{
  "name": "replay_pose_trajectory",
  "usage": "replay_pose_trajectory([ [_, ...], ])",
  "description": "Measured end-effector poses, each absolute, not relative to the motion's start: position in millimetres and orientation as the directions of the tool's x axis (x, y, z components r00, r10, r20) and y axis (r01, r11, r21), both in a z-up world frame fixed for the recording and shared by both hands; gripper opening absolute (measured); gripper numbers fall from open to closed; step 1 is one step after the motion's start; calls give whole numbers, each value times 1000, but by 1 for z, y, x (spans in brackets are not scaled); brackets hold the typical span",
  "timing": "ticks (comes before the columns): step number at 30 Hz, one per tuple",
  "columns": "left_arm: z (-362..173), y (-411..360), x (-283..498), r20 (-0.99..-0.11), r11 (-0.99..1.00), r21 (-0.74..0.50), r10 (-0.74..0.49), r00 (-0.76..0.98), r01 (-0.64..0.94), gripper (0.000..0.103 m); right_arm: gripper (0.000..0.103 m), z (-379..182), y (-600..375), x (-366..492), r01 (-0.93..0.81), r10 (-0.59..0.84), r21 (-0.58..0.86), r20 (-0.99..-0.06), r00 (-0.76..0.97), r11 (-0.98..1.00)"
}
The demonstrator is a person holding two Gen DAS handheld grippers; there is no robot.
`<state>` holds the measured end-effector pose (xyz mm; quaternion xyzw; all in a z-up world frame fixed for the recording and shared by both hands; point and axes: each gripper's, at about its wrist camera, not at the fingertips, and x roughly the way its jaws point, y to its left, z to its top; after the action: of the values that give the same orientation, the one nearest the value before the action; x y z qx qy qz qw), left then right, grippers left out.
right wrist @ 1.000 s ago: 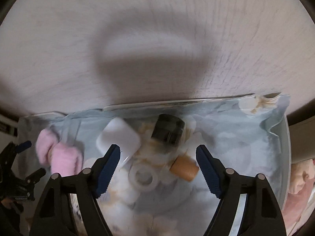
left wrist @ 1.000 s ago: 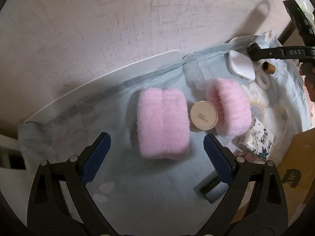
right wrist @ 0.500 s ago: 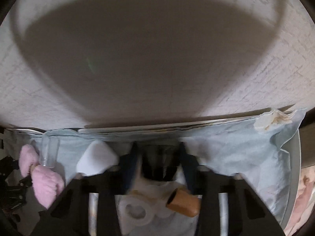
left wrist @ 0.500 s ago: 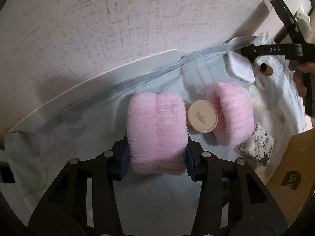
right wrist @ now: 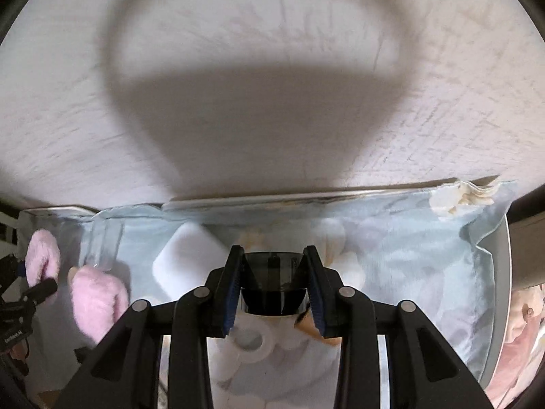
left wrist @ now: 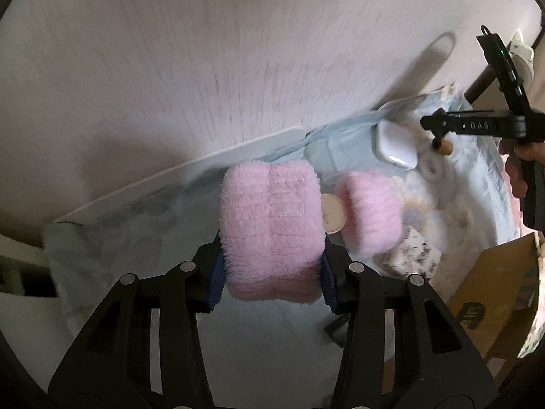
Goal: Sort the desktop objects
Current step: 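Carry the pink sock and black jar into the cardboard box and release both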
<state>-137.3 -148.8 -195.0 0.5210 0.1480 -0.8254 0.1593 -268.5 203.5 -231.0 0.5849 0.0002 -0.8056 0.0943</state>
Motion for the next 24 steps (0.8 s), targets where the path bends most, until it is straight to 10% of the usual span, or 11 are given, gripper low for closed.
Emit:
replay_pose_trajectory([
  [24,-83,-4,-43,-878,-854,-95,-170,-446,512,42,33,-107,140,-69,640,-344,136,-915,-211,-756],
])
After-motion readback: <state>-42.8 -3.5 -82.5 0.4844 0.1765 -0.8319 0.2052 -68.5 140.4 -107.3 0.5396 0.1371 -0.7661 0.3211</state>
